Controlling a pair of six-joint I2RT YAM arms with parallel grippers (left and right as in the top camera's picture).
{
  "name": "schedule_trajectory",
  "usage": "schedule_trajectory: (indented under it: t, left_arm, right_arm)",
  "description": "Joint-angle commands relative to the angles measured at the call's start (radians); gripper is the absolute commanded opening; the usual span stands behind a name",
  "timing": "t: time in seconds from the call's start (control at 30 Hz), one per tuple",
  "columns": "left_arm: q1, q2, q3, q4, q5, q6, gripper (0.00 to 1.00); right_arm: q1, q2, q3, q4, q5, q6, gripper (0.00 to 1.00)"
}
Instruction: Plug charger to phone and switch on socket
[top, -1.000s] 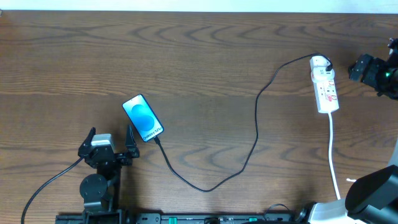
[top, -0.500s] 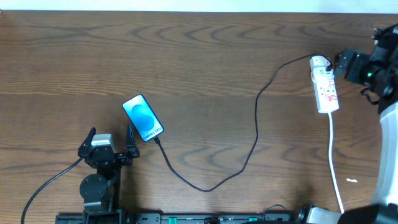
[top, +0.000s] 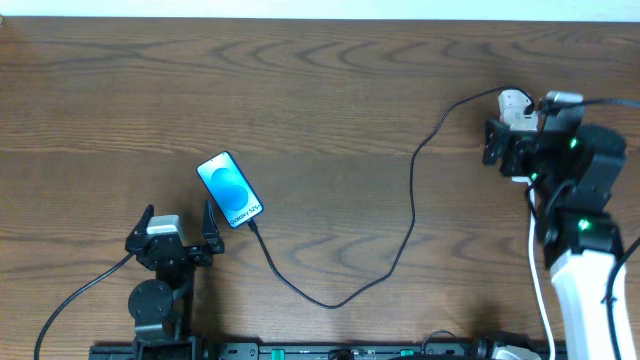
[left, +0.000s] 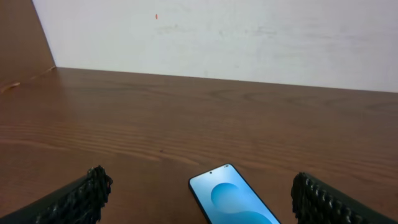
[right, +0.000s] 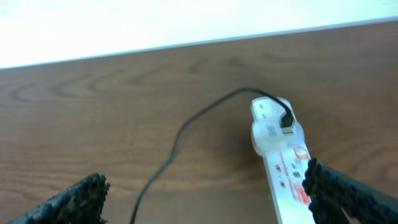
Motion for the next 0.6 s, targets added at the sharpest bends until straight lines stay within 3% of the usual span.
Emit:
schedule_trajectory:
  t: [0.0,0.57]
  left_arm:
    - [-0.002,-0.006,-0.021,-0.030,-0.009,-0.008,0.95]
    - [-0.002,-0.006,-0.021,-0.030,-0.009,-0.008,0.95]
  right_arm:
    - [0.032,-0.071,-0.107,0.073,0.000,0.010,0.99]
    - [0.079,-0.375,-0.529,0.438,0.000,0.010,0.99]
